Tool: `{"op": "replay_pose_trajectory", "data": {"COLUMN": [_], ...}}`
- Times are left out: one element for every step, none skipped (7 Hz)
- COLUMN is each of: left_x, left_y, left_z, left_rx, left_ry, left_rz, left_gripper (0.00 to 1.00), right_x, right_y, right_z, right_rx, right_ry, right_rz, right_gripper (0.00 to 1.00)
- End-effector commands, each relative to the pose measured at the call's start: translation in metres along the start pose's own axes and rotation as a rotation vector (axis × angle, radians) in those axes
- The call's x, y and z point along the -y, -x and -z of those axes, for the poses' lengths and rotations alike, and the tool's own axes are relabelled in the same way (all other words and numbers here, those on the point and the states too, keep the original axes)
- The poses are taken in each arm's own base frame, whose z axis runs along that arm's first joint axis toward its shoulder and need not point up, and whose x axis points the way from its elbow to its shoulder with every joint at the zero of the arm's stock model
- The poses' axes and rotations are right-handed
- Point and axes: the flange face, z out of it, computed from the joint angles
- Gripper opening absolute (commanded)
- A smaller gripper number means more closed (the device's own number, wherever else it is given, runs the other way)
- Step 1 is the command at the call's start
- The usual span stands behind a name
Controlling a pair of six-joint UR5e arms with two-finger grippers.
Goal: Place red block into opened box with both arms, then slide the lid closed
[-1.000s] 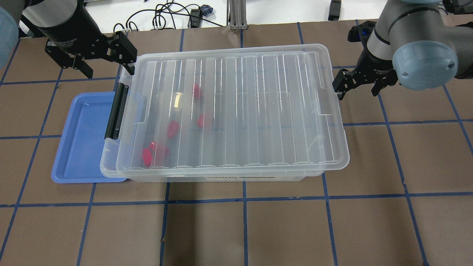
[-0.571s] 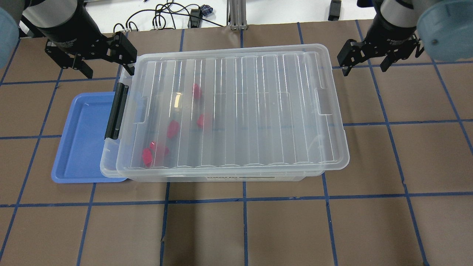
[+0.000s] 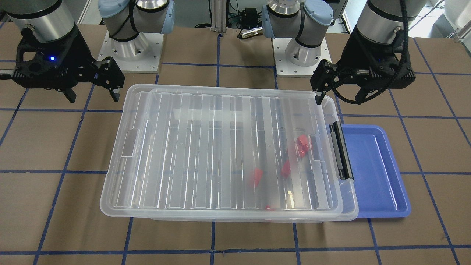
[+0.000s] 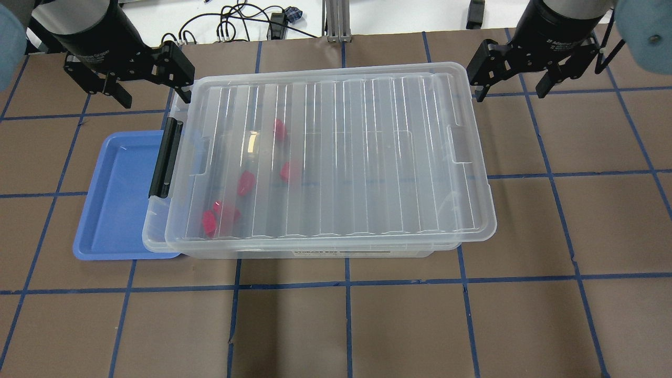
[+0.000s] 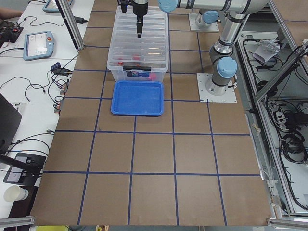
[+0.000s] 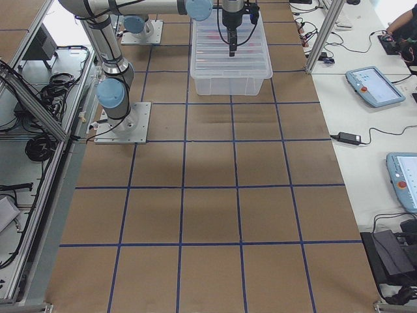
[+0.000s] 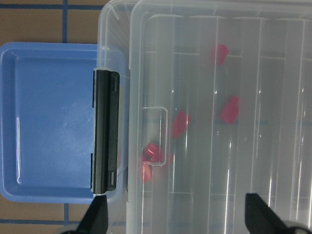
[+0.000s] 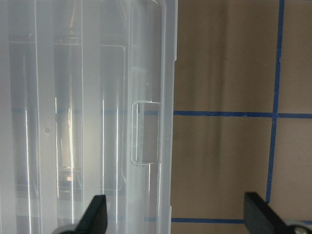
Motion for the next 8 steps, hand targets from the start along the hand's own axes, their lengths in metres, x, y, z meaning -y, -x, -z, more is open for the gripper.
{"op": "replay_pose_trajectory", "data": {"left_x": [0.0014, 0.0006, 0.0011, -0.0021, -0.0028, -0.0013, -0.0018, -0.0013], "left_y": [-0.0009, -0.0010, -0.0008, -0.0007, -0.0006, -0.0007, -0.0009, -0.0007], "left_z": [0.0005, 0.0028, 0.0020, 0.0042, 0.0042, 0.0018, 0.0026, 0.0018], "left_rx": [-0.002, -0.002, 0.000, 0.001, 0.003, 0.001, 0.000, 0.001], "left_ry": [-0.002, -0.006, -0.005, -0.005, -0.005, 0.000, -0.002, 0.000], "left_rz": [0.000, -0.002, -0.005, -0.005, -0.006, -0.006, -0.006, -0.006], "left_gripper": [1.00, 1.00, 1.00, 1.00, 1.00, 1.00, 1.00, 1.00], "right_x": [-0.0019, -0.0019, -0.0019, -0.0020, -0.0021, -0.0021, -0.0021, -0.0021], "right_y": [0.0007, 0.0008, 0.0005, 0.0005, 0.0004, 0.0004, 0.0004, 0.0004], "right_z": [-0.0017, -0.0017, -0.0017, -0.0025, -0.0025, -0.0025, -0.0025, -0.0025], "right_rx": [-0.002, -0.001, -0.004, -0.003, -0.005, -0.005, -0.005, -0.005], "right_ry": [0.009, 0.009, 0.009, 0.010, 0.010, 0.010, 0.010, 0.010], "right_rz": [0.000, 0.000, 0.000, 0.000, 0.000, 0.000, 0.000, 0.000], "right_gripper": [1.00, 1.00, 1.00, 1.00, 1.00, 1.00, 1.00, 1.00]}}
